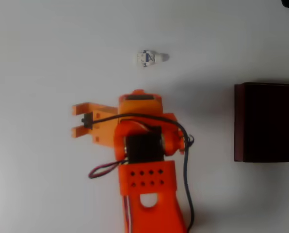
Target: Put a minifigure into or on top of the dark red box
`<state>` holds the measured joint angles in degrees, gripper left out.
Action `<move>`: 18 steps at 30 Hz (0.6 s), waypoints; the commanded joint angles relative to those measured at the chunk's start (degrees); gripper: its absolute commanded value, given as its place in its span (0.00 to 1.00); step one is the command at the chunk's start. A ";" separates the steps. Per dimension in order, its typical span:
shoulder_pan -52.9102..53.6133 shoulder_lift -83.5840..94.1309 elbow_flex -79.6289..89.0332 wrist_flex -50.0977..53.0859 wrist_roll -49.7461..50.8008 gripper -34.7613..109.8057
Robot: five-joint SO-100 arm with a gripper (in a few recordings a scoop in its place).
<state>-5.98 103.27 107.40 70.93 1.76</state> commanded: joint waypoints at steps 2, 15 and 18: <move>1.76 -7.21 -10.46 1.05 -1.58 0.35; 2.99 -20.57 -25.58 1.32 -2.99 0.36; 2.37 -24.35 -29.62 1.58 -3.16 0.36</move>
<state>-2.29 79.80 82.88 71.63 -0.44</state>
